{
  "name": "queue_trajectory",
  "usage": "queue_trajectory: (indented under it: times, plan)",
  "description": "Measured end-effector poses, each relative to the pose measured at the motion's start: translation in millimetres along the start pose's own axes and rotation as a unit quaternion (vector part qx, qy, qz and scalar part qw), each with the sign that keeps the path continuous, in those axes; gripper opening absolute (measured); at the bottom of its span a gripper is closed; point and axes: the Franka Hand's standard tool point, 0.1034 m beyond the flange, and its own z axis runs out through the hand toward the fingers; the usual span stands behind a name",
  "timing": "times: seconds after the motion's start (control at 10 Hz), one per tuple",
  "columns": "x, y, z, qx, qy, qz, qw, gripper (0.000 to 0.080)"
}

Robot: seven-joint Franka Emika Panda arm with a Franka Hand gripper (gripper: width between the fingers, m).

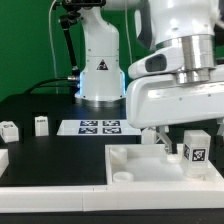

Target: Assemble square table

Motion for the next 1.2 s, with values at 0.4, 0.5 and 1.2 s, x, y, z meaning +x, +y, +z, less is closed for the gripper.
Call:
queue_trajectory:
  times: [0.4,0.5,1.2]
  plan:
    - [-6.4,-1.7,1.7,0.012,-0.1,0.004,0.995,0.0649]
    - [-7.0,-1.6,2.2,0.011,-0.1,0.009,0.995,0.0622]
    - [-7.7,1.0,2.9,-0.009,-0.101,0.201,0.974,0.0296]
